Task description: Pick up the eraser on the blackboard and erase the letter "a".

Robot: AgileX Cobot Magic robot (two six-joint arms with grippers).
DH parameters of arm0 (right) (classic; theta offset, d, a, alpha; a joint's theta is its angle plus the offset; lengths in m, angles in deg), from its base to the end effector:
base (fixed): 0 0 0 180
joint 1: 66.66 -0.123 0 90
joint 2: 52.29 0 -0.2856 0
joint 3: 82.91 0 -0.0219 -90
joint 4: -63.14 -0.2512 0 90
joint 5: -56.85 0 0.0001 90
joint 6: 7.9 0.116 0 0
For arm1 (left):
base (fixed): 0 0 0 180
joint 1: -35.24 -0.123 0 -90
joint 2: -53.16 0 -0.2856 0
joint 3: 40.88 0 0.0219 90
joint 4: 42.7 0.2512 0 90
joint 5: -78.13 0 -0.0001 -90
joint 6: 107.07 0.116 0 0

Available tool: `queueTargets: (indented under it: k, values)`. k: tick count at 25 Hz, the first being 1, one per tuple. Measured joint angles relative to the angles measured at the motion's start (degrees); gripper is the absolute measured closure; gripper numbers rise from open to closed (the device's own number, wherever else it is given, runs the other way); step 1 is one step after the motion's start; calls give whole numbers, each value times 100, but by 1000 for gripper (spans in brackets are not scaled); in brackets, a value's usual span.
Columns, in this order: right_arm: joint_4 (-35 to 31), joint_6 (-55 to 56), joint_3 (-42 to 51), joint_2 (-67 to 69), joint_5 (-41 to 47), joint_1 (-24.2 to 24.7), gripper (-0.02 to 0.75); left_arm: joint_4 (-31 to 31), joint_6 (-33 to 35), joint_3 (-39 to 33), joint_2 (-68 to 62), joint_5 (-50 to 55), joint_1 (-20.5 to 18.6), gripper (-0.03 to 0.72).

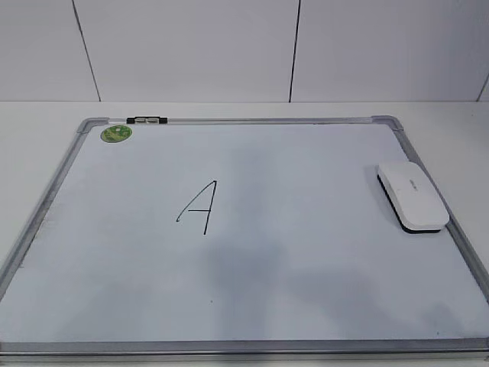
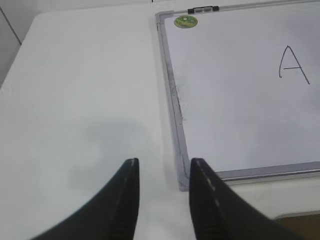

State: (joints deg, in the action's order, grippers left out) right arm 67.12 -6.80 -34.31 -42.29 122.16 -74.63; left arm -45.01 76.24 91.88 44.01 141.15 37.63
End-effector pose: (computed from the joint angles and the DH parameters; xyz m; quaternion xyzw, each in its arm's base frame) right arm 0.0187 -0.0048 0.2576 -0.0508 0.8806 0.0026 0.4712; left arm 0.0159 -0.0048 0.2687 0.0441 0.8621 -0.0161 0.5045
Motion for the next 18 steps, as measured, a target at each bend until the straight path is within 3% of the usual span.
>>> queueTargets:
  k: [13, 18]
  values:
    - [24, 0, 0, -328, 0, 15, 178, 10, 0, -9, 94, -10, 0, 452]
    - [24, 0, 0, -328, 11, 293, 178, 10, 0, -9, 94, -10, -103, 452]
